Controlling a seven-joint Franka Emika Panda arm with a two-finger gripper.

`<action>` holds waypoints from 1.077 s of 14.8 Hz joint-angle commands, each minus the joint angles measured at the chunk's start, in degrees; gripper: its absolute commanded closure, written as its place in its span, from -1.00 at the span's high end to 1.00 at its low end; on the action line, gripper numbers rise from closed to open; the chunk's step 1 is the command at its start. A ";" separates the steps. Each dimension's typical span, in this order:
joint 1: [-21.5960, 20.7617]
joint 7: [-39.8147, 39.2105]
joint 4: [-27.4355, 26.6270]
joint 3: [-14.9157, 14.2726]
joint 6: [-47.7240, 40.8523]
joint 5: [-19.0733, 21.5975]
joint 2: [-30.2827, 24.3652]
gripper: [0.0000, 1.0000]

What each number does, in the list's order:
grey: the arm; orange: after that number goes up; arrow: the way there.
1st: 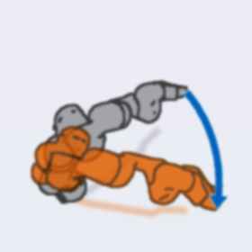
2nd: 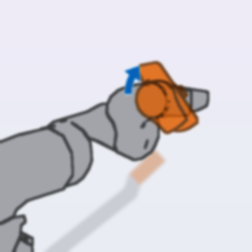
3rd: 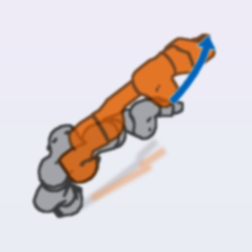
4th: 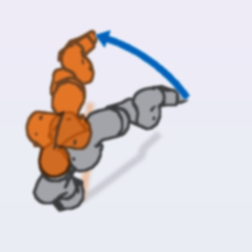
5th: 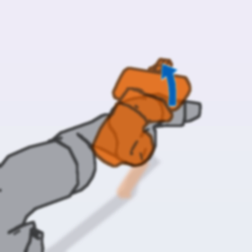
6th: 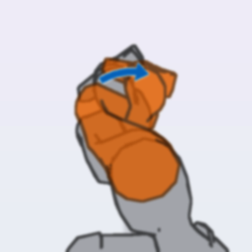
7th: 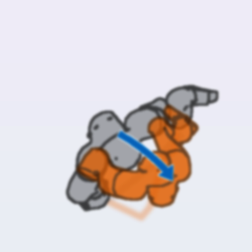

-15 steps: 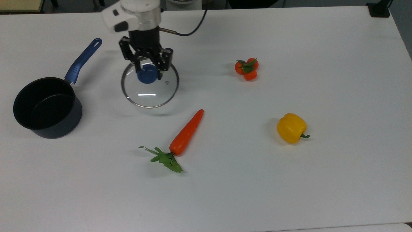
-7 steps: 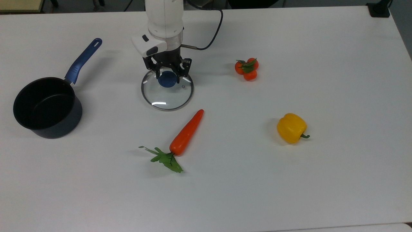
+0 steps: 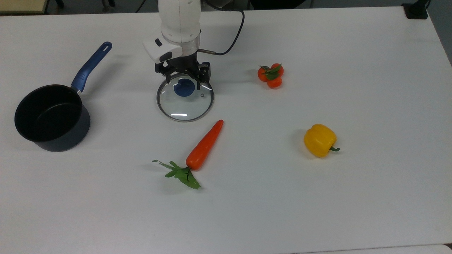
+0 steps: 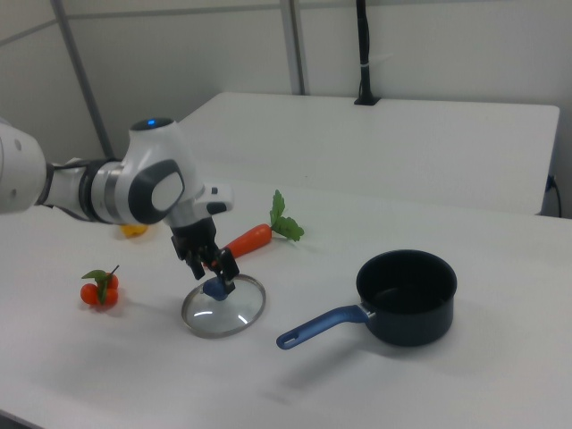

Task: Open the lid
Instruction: 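Lower the lid onto the table, open the gripper and rise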

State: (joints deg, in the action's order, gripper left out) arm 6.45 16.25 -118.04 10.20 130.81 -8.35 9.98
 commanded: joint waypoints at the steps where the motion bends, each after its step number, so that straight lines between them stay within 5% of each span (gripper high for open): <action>1: -1.52 0.54 8.67 -0.27 -12.46 -0.97 -1.01 1.00; 5: -2.41 -0.95 21.86 -0.70 -27.95 -0.27 -1.63 1.00; 8: -4.77 -9.46 26.01 -2.45 -34.64 0.17 -4.87 1.00; 10: -8.02 -14.73 26.63 -6.66 -38.68 1.83 -7.33 1.00; 13: -14.86 -17.74 26.20 -16.84 -43.18 6.06 -12.34 1.00; 16: -15.42 -17.74 26.46 -18.55 -43.80 6.06 -12.27 1.00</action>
State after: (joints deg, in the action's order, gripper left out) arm -7.23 -0.37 -90.69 -6.10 87.71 -3.07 -1.72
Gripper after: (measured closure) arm 0.000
